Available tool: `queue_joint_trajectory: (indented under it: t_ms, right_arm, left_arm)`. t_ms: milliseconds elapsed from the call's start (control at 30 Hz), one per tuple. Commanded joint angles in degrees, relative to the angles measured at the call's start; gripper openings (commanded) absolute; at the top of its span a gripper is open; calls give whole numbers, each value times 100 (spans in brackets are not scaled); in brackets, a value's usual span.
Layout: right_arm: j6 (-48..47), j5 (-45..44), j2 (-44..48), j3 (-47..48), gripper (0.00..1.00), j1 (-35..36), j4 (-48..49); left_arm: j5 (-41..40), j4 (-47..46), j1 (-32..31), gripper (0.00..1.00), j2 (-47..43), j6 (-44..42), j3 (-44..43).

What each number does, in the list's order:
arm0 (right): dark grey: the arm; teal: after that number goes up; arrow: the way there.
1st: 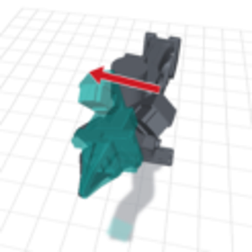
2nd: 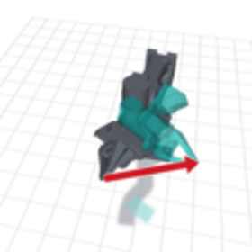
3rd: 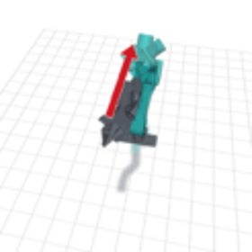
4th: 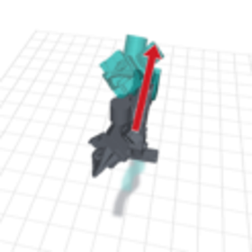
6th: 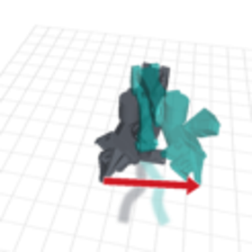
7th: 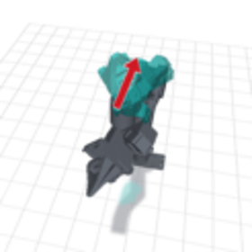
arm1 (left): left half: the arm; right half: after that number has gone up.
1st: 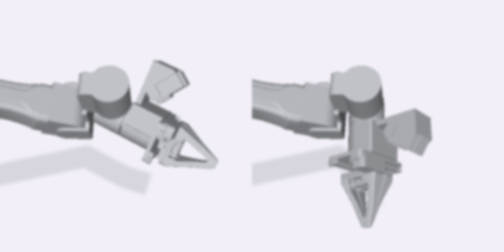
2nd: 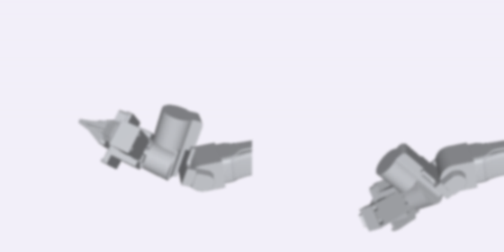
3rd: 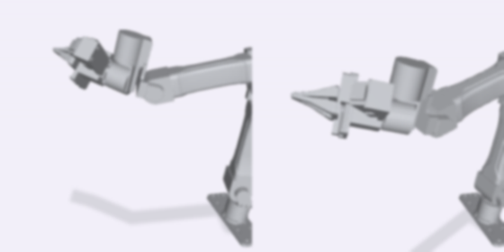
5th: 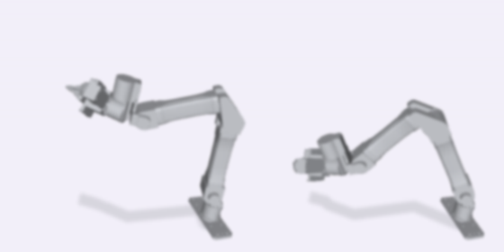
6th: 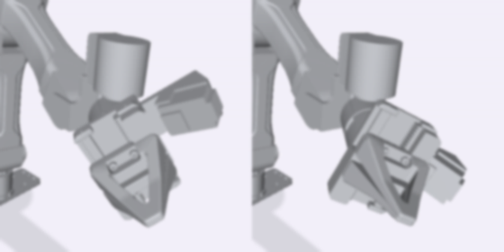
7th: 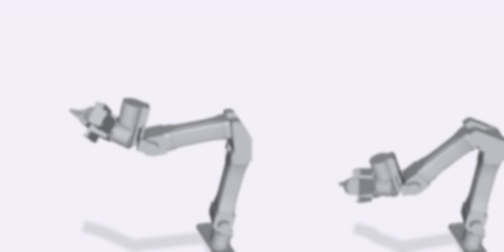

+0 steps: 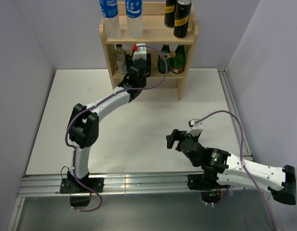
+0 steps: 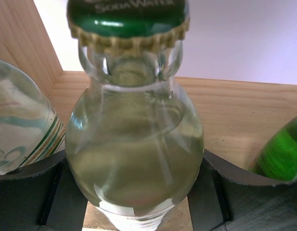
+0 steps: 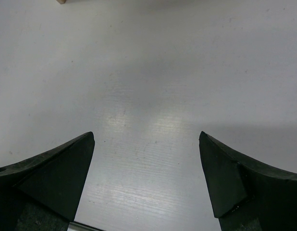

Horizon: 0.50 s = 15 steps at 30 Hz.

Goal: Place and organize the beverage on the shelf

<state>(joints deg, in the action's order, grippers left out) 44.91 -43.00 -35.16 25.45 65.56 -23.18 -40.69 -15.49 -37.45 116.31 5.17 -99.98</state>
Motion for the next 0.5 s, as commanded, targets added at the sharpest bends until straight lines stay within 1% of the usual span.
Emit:
queue_joint_trajectory:
  t_ms: [0,67,100,133,167,200,267,300,367,400,467]
  right_arm:
    - [10,-103,-18,-49,96,62,147]
    - [9,-94,0,-58,96,53,147]
    - [9,-103,17,-58,96,62,147]
    - [9,-103,26,-58,96,53,147]
    - [9,-94,26,-49,96,62,130]
    - [36,-103,35,-49,96,53,121]
    - [27,-94,44,-49,96,53,129]
    - [27,-94,35,-49,96,62,121]
    - [36,-103,35,-40,96,53,112]
    - [27,-94,35,-40,96,62,112]
    - [36,-103,18,-32,97,53,112]
  left_arm:
    - [-211,-842,238,4,-21,-315,-478]
    - [-247,-719,256,11,32,-288,-566]
    - [-247,-728,265,16,32,-297,-557]
    - [-238,-745,265,30,32,-280,-549]
    - [-203,-728,273,38,-3,-271,-496]
    - [-185,-728,282,52,-21,-245,-487]
    - [-159,-710,274,61,-56,-218,-434]
    - [-141,-693,274,70,-91,-192,-417]
    - [-141,-684,282,75,-152,-174,-338]
    - [-124,-675,274,81,-179,-148,-294]
    - [-80,-666,282,84,-275,-122,-180]
